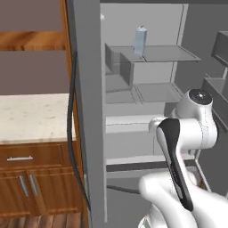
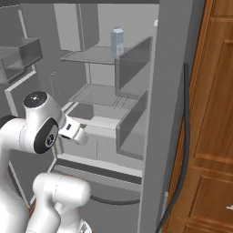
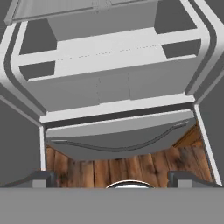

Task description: Take a sugar cube from the saucer and place it inside the coffee. Then, grab milk from the fridge and place it next to the coffee on the counter to sweeten the coffee.

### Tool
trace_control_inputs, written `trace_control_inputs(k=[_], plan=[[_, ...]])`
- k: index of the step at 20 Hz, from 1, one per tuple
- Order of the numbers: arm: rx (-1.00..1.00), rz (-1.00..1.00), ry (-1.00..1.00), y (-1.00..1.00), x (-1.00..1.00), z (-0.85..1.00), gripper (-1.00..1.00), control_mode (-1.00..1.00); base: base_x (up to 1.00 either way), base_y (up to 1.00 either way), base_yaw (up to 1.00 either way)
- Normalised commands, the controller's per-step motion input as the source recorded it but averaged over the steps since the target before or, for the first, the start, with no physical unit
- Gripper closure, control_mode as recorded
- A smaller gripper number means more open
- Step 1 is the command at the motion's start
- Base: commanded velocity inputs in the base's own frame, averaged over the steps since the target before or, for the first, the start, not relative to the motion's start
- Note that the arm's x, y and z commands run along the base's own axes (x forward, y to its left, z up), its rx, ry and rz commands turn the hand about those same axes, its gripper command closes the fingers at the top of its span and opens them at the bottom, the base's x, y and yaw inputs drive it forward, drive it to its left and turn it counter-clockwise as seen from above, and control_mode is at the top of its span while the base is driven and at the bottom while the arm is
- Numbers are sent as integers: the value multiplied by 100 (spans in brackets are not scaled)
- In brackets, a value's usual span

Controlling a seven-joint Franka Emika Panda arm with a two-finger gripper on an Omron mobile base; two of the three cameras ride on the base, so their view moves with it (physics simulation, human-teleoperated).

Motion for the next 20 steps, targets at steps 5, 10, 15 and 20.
trace_control_inputs(k=[5,10,15,20], plan=[[0,0,0,0,0,0,-100,100,55,1,0],[0,0,0,0,0,0,-100,100,54,1,0],[0,0,0,0,0,0,-100,100,26,0,0],[0,0,-15,0,27,86,-100,-100,0,0,0]])
